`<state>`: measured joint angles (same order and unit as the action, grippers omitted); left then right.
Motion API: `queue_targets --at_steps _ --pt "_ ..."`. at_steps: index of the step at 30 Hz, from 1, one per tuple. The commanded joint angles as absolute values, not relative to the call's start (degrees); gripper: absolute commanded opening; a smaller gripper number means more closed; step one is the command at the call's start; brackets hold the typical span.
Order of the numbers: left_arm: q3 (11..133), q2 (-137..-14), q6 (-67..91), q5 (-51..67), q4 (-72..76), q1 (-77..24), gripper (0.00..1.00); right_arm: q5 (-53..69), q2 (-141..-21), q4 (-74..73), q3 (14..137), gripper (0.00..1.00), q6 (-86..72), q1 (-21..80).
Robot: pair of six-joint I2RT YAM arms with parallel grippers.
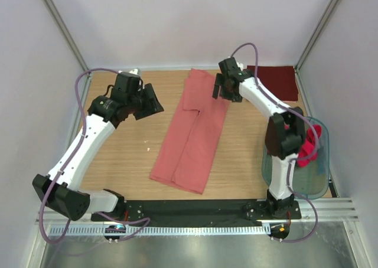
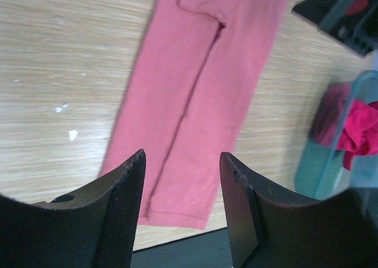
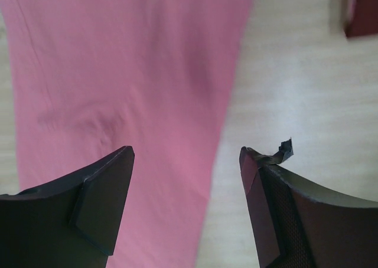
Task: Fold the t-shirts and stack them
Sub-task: Fold the tshirt
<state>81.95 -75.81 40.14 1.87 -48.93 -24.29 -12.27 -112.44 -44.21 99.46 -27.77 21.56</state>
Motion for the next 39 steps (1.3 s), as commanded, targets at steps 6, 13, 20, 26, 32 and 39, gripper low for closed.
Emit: queue_targets --at_steps 6,13,20,26,32,39 --pt "76.12 -71.63 32.70 -1.94 -53.70 -16.44 0.56 -20.29 -135.32 -40.69 126.17 0.79 -22.33 26.01" --pt "73.04 -72.07 30.77 -3.78 -53.18 -14.68 0.59 -19.43 -145.62 -37.88 133.59 0.77 -18.38 29.70" --pt "73.83 -74.09 28.92 -5.19 -53.09 -14.68 0.60 -12.67 -153.19 -33.42 142.98 0.75 -16.43 34.53" --pt "71.73 -73.22 29.88 -3.35 -53.00 -14.59 0.60 -7.83 -150.49 -31.55 146.95 0.75 -20.82 36.12" --pt "64.52 -76.11 32.60 5.98 -52.39 -14.68 0.58 -7.03 -140.12 -41.56 144.40 0.76 -20.83 35.42" --pt "54.77 -77.43 37.26 13.36 -47.55 -14.68 0.59 3.41 -114.73 -45.18 108.47 0.78 -25.22 32.78"
